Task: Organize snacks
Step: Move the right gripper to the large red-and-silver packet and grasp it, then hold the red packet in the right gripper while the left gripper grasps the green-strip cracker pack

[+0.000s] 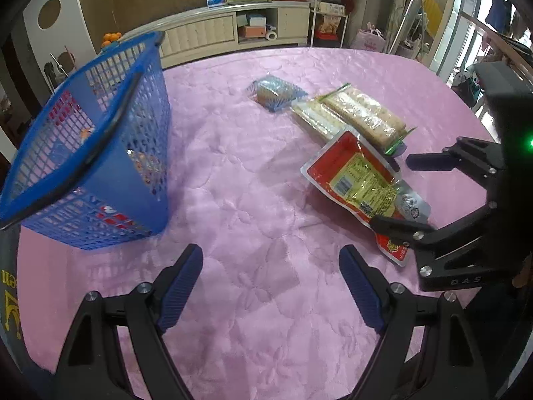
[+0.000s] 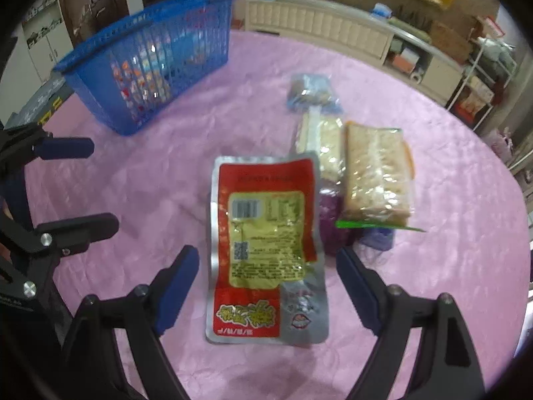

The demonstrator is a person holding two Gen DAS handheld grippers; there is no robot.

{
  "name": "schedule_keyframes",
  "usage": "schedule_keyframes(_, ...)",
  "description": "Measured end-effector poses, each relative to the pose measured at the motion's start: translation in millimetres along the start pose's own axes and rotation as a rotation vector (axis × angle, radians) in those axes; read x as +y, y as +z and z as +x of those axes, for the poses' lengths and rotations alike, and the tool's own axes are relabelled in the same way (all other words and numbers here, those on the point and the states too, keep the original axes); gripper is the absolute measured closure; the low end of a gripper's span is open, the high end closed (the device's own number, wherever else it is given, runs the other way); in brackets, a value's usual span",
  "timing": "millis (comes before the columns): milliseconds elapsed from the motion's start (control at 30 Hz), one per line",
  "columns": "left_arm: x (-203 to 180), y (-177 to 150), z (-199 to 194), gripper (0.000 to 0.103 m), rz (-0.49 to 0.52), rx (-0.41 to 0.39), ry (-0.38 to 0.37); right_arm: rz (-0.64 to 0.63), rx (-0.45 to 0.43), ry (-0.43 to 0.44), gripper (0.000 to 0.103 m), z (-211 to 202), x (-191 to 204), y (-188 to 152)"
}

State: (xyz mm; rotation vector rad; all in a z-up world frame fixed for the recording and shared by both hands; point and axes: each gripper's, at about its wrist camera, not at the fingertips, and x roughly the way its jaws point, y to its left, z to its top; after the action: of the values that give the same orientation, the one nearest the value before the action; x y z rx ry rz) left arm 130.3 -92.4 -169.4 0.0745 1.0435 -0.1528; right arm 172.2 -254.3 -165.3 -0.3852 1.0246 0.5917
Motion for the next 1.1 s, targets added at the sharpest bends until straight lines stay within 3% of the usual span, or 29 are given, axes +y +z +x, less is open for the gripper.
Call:
schedule_keyframes(267,7,-1,11,0.021,-0.015,0.026,-0.010,0.015,0.110,0.017,0.016,28,-2,2)
schedule_keyframes(433,11,-2,15,0.021,-0.020,0.032,-0.012,-0.004,0.111,0.021,0.017,27,1,1)
schedule_keyframes(467,11,-1,16,0.021,-0.022,0.033,-0.014,-0.009,0.102,0.022,0.022,26,2,0)
schedule_keyframes(567,13,-1,17,0.021,-0.030,0.033,-0.016,-0.007,0.077,0.009,0.027,25,5,-1)
schedule_keyframes(667,14,-1,16,0.021,-0.034,0.030,-0.022,0.010,0.083,0.024,0.041,21,6,-3)
schedule_keyframes(767,16,-1,15,0.021,-0.042,0.026,-0.032,0.087,0.082,0.037,0.041,20,0,-4)
schedule_keyframes(833,16,-1,15,0.021,-0.047,0.023,-0.037,0.034,0.075,0.017,0.041,20,7,-4)
schedule_keyframes(900,16,-2,14,0.021,-0.044,0.020,-0.037,0.058,0.072,0.019,0.042,20,5,-4)
schedule_keyframes(1000,16,-3,13,0.021,-0.038,0.018,-0.038,0.098,0.068,0.036,0.055,16,-3,-6)
schedule_keyframes(1100,17,-3,12,0.021,-0.052,0.013,-0.045,0.076,0.067,0.047,0.059,15,-5,-9)
